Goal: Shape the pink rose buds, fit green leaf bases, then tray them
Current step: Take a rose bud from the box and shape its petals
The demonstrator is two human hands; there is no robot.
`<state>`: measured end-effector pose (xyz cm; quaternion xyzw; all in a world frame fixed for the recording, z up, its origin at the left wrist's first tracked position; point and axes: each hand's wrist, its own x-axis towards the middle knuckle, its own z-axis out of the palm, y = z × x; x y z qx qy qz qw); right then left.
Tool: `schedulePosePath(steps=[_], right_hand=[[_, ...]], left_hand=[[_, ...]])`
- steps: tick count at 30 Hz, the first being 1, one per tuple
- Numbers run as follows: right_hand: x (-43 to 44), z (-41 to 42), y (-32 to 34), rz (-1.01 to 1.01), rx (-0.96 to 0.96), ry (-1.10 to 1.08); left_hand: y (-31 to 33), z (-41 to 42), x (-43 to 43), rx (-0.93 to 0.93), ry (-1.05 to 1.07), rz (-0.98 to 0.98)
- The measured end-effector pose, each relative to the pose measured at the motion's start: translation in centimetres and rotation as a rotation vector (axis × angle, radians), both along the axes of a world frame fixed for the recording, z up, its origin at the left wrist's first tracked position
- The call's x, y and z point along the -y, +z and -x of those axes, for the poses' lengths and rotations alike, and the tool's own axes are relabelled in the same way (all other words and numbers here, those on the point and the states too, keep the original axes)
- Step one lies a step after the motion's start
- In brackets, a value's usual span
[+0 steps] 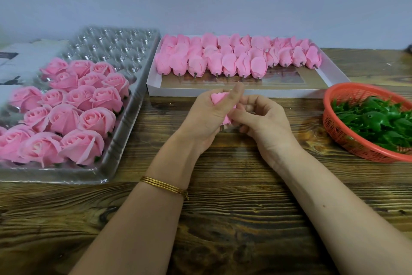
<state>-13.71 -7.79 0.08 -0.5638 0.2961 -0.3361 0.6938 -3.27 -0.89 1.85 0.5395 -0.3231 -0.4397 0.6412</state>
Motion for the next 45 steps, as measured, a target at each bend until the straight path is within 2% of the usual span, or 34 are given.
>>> schedulePosePath(steps=[4,8,11,14,21,25,30,34,37,45], right_hand=[[-0.1,0.0,0.0,0.01,-0.017,0.011],[-0.5,-0.1,0.2,-0.094,-0.004,0.018],[-0.9,-0.2,-0.1,0.123,-0.144,-0.017],[-1.6,-0.7,-0.4,0.299,-0.203,0.021],[-1.8,-1.1,-1.2,0.423,-0.271,-0.143],[-1.7,-1.1,-1.2,0.466,-0.263,-0.156],[-1.7,-0.7,-0.6,0.393,-0.147,-0.027],[-1.6,-0.5,-0.1,0.282,-0.079,0.092],[-1.6,-0.5,-0.1,0.217,-0.071,0.09],[-1.7,-0.7,-0.5,0.283,-0.068,0.015]], left_hand=[[-0.4,0.0,0.3,-0.048,0.06,-0.004],[-0.8,-0.4,0.7,-0.051,0.204,0.003],[-0.8,-0.6,0.9,-0.069,0.291,0.02],[-0.9,-0.1,1.1,-0.111,0.32,0.04],[-0.8,1.1,1.2,-0.157,0.257,0.077],[-0.7,1.1,1.1,-0.16,0.243,0.087],[-0.3,0.5,0.7,-0.187,0.162,0.097],[-0.2,0.2,0.5,-0.118,0.115,0.097],[-0.3,0.3,0.5,-0.09,0.156,0.095],[-0.5,0.7,0.8,-0.132,0.188,0.122]])
